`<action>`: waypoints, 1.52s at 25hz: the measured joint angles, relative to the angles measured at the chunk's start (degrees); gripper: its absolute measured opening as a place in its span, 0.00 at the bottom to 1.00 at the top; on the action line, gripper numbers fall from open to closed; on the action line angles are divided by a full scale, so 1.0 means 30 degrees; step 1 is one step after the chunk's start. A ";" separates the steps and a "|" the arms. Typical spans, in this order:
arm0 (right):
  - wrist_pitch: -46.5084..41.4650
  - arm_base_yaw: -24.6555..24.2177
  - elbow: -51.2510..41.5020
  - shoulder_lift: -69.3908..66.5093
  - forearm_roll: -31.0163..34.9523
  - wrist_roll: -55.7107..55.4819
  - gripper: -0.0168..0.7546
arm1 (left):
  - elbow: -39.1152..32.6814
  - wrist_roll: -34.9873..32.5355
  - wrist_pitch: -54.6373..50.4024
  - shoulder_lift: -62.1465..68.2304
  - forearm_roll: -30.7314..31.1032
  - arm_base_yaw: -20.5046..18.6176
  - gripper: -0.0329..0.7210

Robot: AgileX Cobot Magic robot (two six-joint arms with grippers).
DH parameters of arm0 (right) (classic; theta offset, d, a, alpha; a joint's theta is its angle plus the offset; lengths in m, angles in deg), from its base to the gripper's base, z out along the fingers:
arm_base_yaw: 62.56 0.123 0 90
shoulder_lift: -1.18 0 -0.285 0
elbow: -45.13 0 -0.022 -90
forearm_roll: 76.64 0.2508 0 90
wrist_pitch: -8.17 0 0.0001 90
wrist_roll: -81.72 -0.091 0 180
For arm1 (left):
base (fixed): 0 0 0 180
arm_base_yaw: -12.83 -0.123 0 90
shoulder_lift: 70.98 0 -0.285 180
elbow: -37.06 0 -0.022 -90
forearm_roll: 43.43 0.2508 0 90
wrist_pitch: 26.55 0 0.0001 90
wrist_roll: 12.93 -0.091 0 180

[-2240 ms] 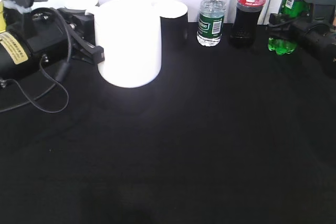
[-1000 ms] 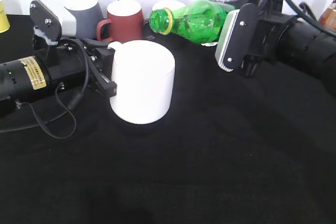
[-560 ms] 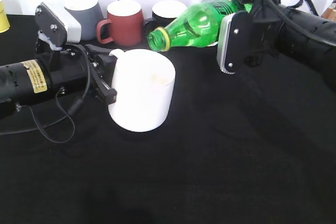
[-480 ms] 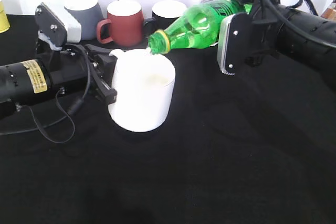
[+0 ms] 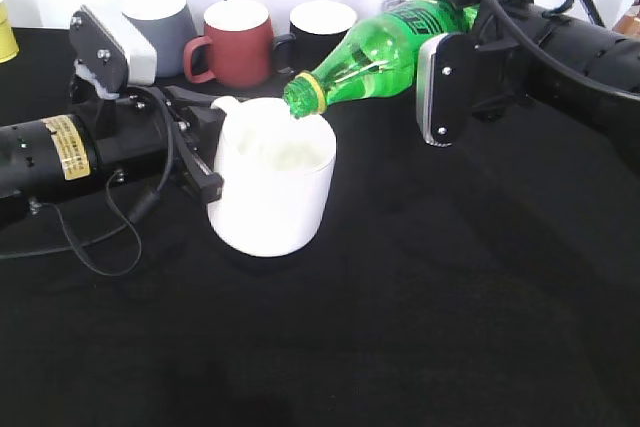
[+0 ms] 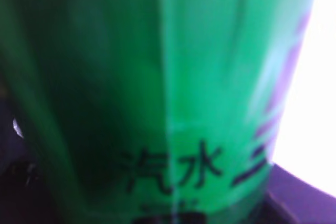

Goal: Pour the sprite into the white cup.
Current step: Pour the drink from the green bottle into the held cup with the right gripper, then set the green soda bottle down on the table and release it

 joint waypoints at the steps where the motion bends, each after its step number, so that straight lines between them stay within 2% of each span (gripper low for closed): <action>1: 0.0025 0.0000 0.0024 0.0000 0.0000 0.0000 0.56 | 0.0000 0.0000 0.0000 0.0000 0.0012 0.0000 0.11; 20: 0.0181 0.0000 0.0032 0.0000 -0.0052 0.0033 0.56 | -0.0063 0.0000 0.0160 0.0000 0.0079 0.0000 0.11; 25: 0.0232 0.0000 0.0090 -0.0327 -0.0052 -0.2678 0.55 | -0.0063 0.0000 0.0160 0.0000 -0.0550 0.0000 0.11; 27: 0.0491 0.0000 0.0090 -0.0343 -0.0052 -0.4757 0.55 | -0.0063 0.0000 0.0290 0.0000 -0.1155 0.0000 0.11; 29: 0.0769 0.0000 0.0090 -0.0343 -0.0052 -0.8856 0.55 | -0.0083 0.0000 0.0644 0.0000 -0.1372 0.0000 0.11; 32: 0.1645 0.0000 0.0090 -0.0343 -0.0035 -1.9218 0.55 | -0.0083 -0.0015 0.0874 0.0000 -0.1778 0.0000 0.11; 34: 0.1971 0.0000 0.0090 -0.0343 -0.0035 -2.6577 0.55 | -0.0083 -0.0253 0.0990 0.0000 -0.2822 -0.0170 0.11; 35: 0.2255 0.0000 0.0090 -0.0343 0.0001 -2.8685 0.55 | -0.0083 -0.0766 0.1062 0.0000 -0.3982 -0.0380 0.11; 38: 0.2639 0.0000 0.0090 -0.0343 0.0013 -3.0019 0.55 | -0.0083 -0.2334 0.1309 0.0000 -0.6871 -0.1986 0.11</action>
